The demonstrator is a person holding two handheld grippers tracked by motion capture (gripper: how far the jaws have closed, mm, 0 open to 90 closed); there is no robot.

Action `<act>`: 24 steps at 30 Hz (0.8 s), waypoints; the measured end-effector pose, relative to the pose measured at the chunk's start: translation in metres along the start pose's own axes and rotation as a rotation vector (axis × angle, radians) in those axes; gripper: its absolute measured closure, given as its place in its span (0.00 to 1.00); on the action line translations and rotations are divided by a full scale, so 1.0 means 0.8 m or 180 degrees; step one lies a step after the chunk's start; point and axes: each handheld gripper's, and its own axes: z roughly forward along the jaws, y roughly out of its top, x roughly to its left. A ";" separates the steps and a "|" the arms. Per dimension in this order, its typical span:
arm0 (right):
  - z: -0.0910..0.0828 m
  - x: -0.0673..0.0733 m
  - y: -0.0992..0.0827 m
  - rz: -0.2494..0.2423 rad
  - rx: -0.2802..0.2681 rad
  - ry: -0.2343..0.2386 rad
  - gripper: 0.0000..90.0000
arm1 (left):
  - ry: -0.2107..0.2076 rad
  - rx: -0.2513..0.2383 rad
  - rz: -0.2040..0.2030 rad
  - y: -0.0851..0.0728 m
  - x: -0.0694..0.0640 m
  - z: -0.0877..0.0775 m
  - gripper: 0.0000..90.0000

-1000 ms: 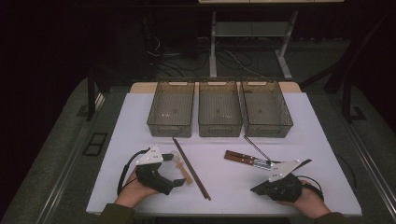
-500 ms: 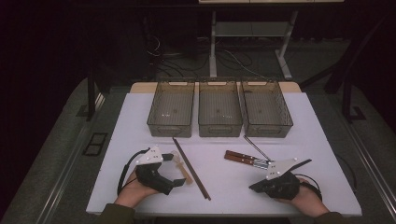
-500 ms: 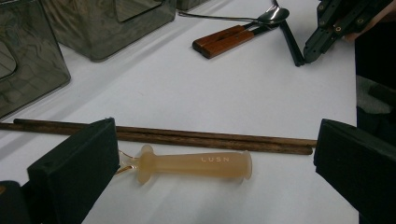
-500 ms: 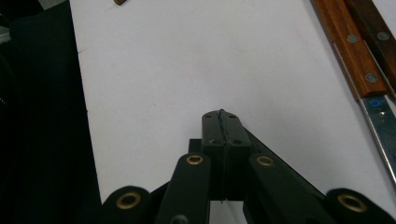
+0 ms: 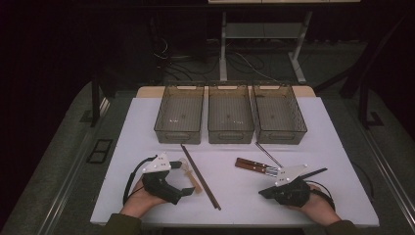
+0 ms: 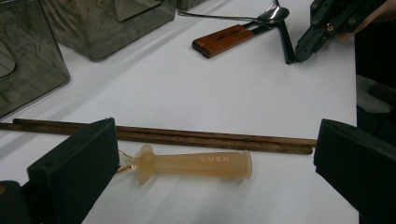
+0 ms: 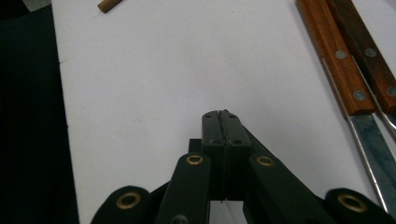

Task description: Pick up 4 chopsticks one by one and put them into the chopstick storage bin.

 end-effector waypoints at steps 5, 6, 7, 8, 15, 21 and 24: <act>0.003 -0.003 0.004 -0.0016 -0.0001 -0.0018 1.00 | -0.0003 0.0001 0.0005 0.000 0.000 0.000 0.00; 0.005 -0.004 0.006 -0.0008 -0.0007 -0.0021 1.00 | -0.0003 -0.0002 -0.0001 0.000 0.000 0.000 0.00; 0.005 -0.005 0.006 -0.0015 -0.0004 -0.0019 1.00 | -0.0004 -0.0003 -0.0003 0.000 0.000 0.000 0.00; 0.006 -0.005 0.007 -0.0012 -0.0001 -0.0027 1.00 | -0.0007 -0.0002 -0.0005 0.000 0.000 0.000 0.00; 0.010 -0.010 0.012 -0.0020 -0.0012 -0.0055 1.00 | -0.0014 0.0001 -0.0003 0.000 -0.001 0.000 0.00; 0.012 -0.014 0.015 -0.0022 -0.0003 -0.0067 1.00 | -0.0026 0.0011 -0.0014 0.000 -0.001 0.001 0.00; 0.013 -0.015 0.017 -0.0013 -0.0005 -0.0061 1.00 | -0.0030 0.0003 -0.0012 0.000 -0.001 0.001 0.00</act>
